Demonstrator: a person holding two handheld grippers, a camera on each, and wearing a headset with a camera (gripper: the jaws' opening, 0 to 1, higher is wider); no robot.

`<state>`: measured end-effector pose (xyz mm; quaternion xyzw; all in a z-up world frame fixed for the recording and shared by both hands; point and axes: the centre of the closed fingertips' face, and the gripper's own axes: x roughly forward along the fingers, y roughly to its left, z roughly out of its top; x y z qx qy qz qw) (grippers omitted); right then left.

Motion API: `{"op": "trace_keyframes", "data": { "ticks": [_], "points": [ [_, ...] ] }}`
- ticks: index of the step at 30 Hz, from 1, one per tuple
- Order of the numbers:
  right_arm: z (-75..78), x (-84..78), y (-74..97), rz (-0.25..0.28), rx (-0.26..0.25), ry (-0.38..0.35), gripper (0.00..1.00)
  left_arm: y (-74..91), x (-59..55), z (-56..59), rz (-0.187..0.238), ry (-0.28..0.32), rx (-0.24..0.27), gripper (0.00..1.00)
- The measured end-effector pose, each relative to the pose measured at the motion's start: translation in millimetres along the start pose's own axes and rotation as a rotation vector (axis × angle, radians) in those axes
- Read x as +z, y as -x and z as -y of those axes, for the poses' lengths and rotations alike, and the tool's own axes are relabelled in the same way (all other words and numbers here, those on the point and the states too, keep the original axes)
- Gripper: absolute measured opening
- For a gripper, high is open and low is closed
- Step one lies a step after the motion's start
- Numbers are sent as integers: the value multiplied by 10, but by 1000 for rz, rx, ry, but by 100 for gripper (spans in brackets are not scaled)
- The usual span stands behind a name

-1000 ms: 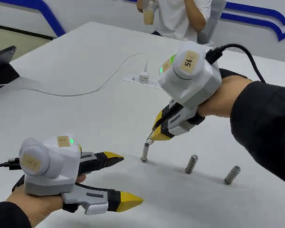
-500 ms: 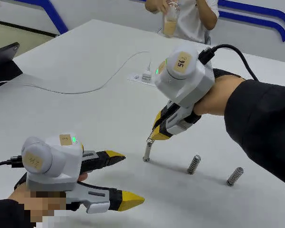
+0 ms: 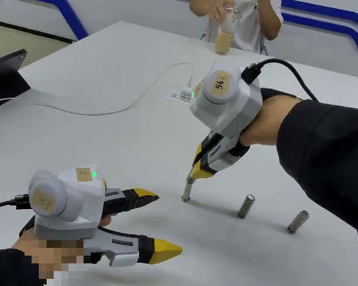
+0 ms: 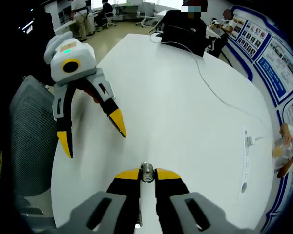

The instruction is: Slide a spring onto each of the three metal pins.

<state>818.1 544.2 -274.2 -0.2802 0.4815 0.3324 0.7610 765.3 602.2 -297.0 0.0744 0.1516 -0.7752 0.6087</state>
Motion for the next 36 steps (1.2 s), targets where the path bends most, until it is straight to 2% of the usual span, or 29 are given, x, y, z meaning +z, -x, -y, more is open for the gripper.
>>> {"op": "trace_keyframes", "data": {
  "ticks": [13,36],
  "points": [
    [-23,-52,-210,-62,30,2,12,10,-9,-3,-2,7,3,66],
    [-75,-170,-447,-80,53,-35,12,18,-24,-3,-4,16,-1,63]
  ]
}}
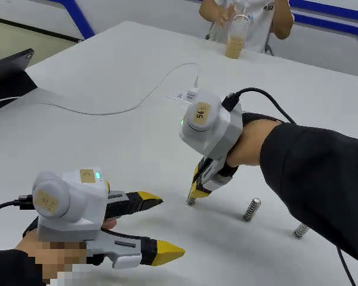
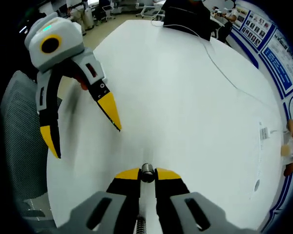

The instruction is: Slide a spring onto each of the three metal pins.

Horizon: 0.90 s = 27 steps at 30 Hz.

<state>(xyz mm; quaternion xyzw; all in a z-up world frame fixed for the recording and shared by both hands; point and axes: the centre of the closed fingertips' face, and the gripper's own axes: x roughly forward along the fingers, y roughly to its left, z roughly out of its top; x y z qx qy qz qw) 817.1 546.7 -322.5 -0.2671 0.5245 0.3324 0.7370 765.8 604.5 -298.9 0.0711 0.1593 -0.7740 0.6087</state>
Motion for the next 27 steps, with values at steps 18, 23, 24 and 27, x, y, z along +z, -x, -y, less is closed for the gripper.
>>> {"op": "trace_keyframes", "data": {
  "ticks": [18,23,24,27],
  "points": [
    [-7,-21,60,27,-9,-17,18,-14,16,-13,-5,-7,2,65],
    [-10,-69,118,33,-14,-31,22,-22,27,-10,-9,-12,2,65],
    [-7,-84,135,35,-17,-33,22,-23,30,-13,-9,-12,2,66],
    [0,-120,184,42,-25,-45,23,-26,40,-20,-10,-15,5,66]
  ]
}}
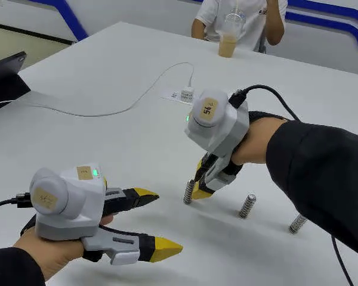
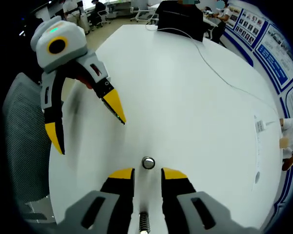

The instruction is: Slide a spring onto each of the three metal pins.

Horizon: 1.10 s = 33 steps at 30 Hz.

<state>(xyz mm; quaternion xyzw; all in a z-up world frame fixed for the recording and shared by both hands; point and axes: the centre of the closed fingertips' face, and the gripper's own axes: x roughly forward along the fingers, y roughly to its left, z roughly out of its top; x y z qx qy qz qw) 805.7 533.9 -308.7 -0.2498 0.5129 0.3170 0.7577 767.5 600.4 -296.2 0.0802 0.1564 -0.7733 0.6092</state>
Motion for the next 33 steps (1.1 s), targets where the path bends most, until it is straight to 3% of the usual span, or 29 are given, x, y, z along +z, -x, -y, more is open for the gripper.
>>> {"op": "trace_keyframes", "data": {
  "ticks": [17,33],
  "points": [
    [79,-239,370,94,-60,-110,24,-8,56,-29,-10,-11,9,69],
    [7,-486,663,210,-138,-211,27,-28,96,-26,-28,-22,7,73]
  ]
}}
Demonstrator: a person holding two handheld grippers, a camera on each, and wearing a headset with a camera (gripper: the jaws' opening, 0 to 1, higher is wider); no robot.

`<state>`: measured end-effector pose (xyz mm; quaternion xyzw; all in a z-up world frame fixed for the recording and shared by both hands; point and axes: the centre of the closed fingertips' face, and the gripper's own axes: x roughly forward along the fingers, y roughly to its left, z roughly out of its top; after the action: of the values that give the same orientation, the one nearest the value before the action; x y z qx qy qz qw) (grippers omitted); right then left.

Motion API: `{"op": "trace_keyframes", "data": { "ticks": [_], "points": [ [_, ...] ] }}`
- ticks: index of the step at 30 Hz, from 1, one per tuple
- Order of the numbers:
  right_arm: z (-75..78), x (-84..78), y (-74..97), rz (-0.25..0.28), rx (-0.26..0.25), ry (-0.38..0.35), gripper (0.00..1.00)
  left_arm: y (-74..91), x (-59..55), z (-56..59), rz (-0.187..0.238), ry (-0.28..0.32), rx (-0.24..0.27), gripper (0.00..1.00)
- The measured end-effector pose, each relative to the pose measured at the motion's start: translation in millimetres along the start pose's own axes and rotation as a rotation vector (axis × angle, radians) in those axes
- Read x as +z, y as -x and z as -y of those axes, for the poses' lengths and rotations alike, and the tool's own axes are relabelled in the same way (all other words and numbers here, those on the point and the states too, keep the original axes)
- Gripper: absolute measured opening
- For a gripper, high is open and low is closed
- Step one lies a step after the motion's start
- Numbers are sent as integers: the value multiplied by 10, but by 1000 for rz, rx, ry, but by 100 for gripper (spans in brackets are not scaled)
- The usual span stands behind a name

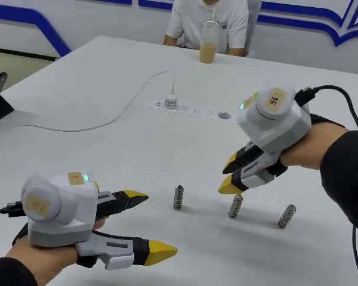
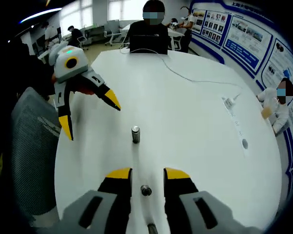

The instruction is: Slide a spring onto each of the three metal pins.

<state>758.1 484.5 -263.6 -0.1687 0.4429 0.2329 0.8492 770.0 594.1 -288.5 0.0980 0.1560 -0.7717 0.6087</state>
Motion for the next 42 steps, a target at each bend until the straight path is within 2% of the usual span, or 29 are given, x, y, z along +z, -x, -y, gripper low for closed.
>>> {"op": "trace_keyframes", "data": {
  "ticks": [10,18,29,42],
  "points": [
    [51,-145,195,78,-54,-58,31,-34,28,14,-5,-7,-7,74],
    [135,-213,365,150,-116,-88,38,-47,49,3,-7,-13,-6,74],
    [216,-395,584,233,-204,-138,44,-42,74,-6,-9,-19,2,75],
    [156,-694,769,309,-265,-216,49,-56,84,-14,-11,-19,3,76]
  ]
}}
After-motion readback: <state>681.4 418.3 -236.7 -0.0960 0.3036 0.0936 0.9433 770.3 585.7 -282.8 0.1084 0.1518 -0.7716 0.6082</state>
